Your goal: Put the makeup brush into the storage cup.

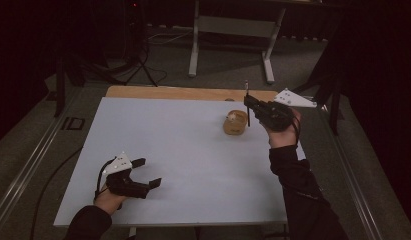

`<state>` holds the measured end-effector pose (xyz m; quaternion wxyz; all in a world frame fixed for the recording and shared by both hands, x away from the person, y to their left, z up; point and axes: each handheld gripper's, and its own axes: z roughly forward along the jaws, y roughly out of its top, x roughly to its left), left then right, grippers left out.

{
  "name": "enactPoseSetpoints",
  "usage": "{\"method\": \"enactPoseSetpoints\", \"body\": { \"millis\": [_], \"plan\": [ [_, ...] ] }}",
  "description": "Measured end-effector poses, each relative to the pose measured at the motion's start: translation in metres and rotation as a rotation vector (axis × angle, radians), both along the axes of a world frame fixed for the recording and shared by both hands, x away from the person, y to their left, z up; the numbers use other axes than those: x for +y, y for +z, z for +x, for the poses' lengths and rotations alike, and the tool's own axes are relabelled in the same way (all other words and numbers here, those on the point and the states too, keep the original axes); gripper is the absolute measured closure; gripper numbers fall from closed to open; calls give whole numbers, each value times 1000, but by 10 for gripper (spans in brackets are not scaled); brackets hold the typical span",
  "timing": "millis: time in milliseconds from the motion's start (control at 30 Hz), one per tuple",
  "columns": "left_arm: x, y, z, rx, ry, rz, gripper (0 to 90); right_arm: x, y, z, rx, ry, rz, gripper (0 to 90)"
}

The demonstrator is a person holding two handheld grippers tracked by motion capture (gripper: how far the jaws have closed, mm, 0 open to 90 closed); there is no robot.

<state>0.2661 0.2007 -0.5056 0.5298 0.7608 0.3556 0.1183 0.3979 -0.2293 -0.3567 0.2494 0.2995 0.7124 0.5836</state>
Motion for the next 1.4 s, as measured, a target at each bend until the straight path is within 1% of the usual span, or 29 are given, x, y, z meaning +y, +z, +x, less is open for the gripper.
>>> {"method": "enactPoseSetpoints", "body": {
  "millis": [33,100,167,200,267,300,333,400,433,567,633,867,967,1100,1133,1233,1300,1333,1400],
  "plan": [
    [0,0,0,1,2,-5,30,0,0,1,-4,-1,-1,858],
    [1,-2,0,4,4,-4,30,0,1,3,-11,-6,12,858],
    [1,-2,0,4,8,-9,31,0,3,5,-27,-21,15,858],
    [1,-2,-1,4,8,-10,30,0,3,6,-28,-24,26,858],
    [1,-2,-1,0,12,-10,30,0,5,8,-43,-40,34,857],
    [1,-2,-1,0,12,-10,30,0,5,8,-43,-40,34,857],
    [1,-2,-1,-4,11,-15,30,0,7,10,-48,-46,46,857],
    [2,-2,-1,-6,12,-12,31,1,9,13,-53,-52,51,858],
    [2,-2,-1,-8,12,-20,30,1,10,14,-54,-50,55,858],
    [3,-2,-2,-12,8,-25,30,2,12,19,-62,-58,61,857],
    [4,-3,-2,-18,10,-30,31,3,12,21,-61,-62,64,857],
    [4,-3,-3,-31,6,-30,30,4,16,29,-63,-64,83,857],
    [5,-3,-3,-32,4,-38,31,5,18,31,-62,-63,86,857],
    [4,-3,-4,-34,-1,-40,30,6,19,39,-55,-64,97,857],
    [4,-3,-4,-34,-1,-40,30,6,19,39,-55,-64,97,857],
    [4,-3,-4,-33,-3,-39,31,8,18,48,-48,-66,106,857],
    [5,-3,-5,-35,-4,-45,31,10,19,51,-50,-70,101,857],
    [5,-3,-5,-37,-1,-39,30,11,20,53,-51,-68,102,857],
    [5,-2,-5,-37,0,-40,31,12,20,55,-57,-73,100,857]
  ]
}}
